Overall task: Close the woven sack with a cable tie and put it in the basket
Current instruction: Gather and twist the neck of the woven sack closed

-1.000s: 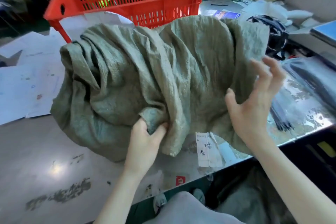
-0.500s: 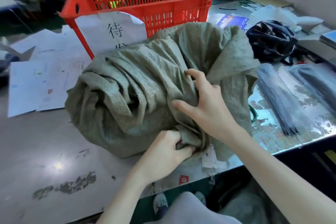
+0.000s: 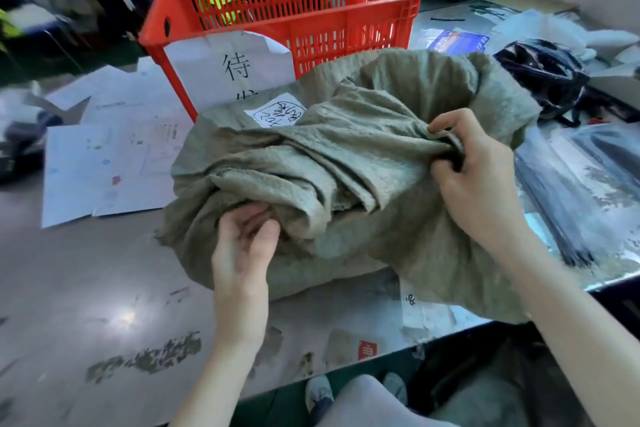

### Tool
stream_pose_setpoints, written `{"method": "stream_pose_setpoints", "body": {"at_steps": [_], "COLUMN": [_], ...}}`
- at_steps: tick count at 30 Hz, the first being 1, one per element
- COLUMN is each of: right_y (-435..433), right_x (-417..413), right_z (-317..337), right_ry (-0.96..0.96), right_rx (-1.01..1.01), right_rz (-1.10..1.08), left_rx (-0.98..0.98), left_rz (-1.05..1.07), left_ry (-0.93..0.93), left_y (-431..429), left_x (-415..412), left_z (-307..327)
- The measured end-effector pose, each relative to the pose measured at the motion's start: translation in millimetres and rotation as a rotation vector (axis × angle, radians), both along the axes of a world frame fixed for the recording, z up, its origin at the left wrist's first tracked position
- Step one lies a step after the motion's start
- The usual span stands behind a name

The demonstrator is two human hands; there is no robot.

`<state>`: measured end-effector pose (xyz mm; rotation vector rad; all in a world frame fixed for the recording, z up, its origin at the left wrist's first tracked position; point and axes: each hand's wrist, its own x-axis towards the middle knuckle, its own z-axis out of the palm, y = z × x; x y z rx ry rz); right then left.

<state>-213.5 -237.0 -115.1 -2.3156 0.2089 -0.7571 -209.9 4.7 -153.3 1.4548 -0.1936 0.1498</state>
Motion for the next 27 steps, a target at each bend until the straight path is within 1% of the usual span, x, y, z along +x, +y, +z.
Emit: {"method": "stream_pose_setpoints", "body": {"at_steps": [2, 4, 6, 8, 9, 11, 13, 14, 16, 19, 21, 24, 25, 27], "right_y": [-3, -4, -1, 2, 5, 10, 14, 15, 16, 17, 17, 22, 24, 27], "right_x": [-2, -4, -6, -11, -14, -21, -25, -26, -26, -24, -22, -18, -17, -14], "right_z": [0, -4, -8, -9, -7, 0, 7, 10, 13, 15, 15, 13, 11, 5], "right_ry": [0.018, 0.071, 0.139, 0.205, 0.237, 0.285, 0.259, 0.226, 0.164, 0.126, 0.165, 0.298, 0.322, 0.339], "right_rx": [-0.082, -0.172, -0.246, -0.258, -0.205, 0.018, 0.209, 0.246, 0.236, 0.175, 0.175, 0.257, 0.248, 0.162], "right_rz": [0.034, 0.086, 0.138, 0.218, 0.257, 0.323, 0.319, 0.301, 0.266, 0.230, 0.230, 0.292, 0.315, 0.366], "left_rx": [-0.136, -0.255, -0.353, -0.417, -0.422, -0.404, -0.413, -0.408, -0.390, -0.274, -0.251, -0.251, -0.255, -0.319], "left_rz": [-0.135, -0.234, -0.283, -0.271, -0.262, -0.282, -0.255, -0.217, -0.268, -0.421, -0.483, -0.527, -0.504, -0.454], "left_ry": [0.129, 0.214, 0.308, 0.436, 0.488, 0.563, 0.644, 0.672, 0.691, 0.710, 0.722, 0.774, 0.785, 0.815], "left_y": [-3, -9, -16, -21, -22, -32, -45, -49, -51, -44, -41, -42, -43, -42], "left_x": [4, 5, 6, 9, 11, 16, 22, 25, 23, 10, 7, 9, 10, 13], "left_z": [3, 12, 20, 24, 25, 25, 18, 14, 5, 0, 1, -4, -6, -11]}}
